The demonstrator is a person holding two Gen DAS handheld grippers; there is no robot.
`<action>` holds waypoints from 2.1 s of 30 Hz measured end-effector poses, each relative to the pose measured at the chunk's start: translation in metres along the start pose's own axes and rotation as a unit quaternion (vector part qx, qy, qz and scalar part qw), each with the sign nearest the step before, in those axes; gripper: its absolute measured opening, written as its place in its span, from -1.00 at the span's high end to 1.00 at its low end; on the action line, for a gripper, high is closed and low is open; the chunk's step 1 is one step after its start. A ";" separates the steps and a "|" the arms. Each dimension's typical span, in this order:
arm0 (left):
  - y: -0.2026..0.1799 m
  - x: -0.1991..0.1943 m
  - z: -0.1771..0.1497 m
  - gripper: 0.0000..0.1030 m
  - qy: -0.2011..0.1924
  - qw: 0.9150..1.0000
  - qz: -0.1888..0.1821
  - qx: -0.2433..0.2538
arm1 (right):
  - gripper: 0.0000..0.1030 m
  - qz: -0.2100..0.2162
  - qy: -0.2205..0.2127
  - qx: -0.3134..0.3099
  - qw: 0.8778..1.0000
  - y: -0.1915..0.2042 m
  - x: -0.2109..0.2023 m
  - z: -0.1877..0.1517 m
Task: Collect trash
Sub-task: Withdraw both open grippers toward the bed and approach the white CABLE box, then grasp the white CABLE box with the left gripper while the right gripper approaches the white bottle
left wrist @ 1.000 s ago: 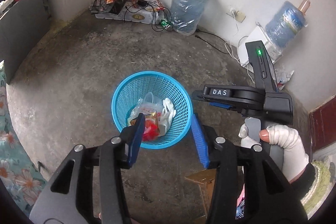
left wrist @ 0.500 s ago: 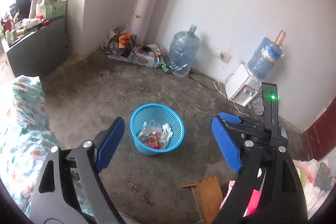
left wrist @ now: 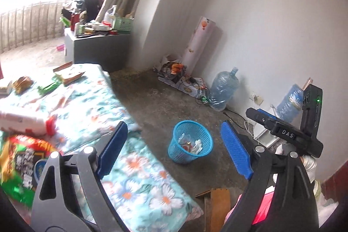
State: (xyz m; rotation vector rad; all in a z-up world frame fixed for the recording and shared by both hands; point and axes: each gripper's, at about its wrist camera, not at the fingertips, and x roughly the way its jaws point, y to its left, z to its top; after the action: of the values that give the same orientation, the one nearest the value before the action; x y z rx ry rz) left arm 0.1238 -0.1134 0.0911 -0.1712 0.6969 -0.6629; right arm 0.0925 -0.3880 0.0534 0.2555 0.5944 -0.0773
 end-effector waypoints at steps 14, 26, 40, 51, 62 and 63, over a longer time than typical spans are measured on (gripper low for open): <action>0.136 -0.170 -0.131 -0.62 -0.029 0.979 0.176 -0.097 | -0.60 0.178 0.101 -0.090 0.975 0.184 0.031 -0.057; 0.208 -0.230 -0.165 -0.62 -0.054 0.959 0.212 -0.181 | -0.60 0.281 0.192 -0.091 0.936 0.281 0.064 -0.099; 0.257 -0.192 -0.197 -0.62 0.040 0.932 0.218 -0.285 | -0.60 0.290 0.253 -0.106 0.917 0.337 0.091 -0.131; 0.256 -0.161 -0.193 -0.69 0.070 0.907 0.277 -0.309 | -0.60 0.266 0.255 -0.076 0.927 0.303 0.100 -0.137; 0.241 -0.142 -0.191 -0.72 0.111 0.892 0.337 -0.281 | -0.60 0.266 0.237 -0.021 0.934 0.251 0.100 -0.131; 0.240 -0.139 -0.192 -0.72 0.115 0.891 0.341 -0.277 | -0.60 0.266 0.236 -0.014 0.934 0.245 0.100 -0.131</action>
State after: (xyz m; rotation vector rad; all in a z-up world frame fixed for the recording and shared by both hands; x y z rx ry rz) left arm 0.0417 0.1739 -0.0666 -0.3548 1.0925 0.2147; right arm 0.1395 -0.1168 -0.0545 0.4040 0.9851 0.5319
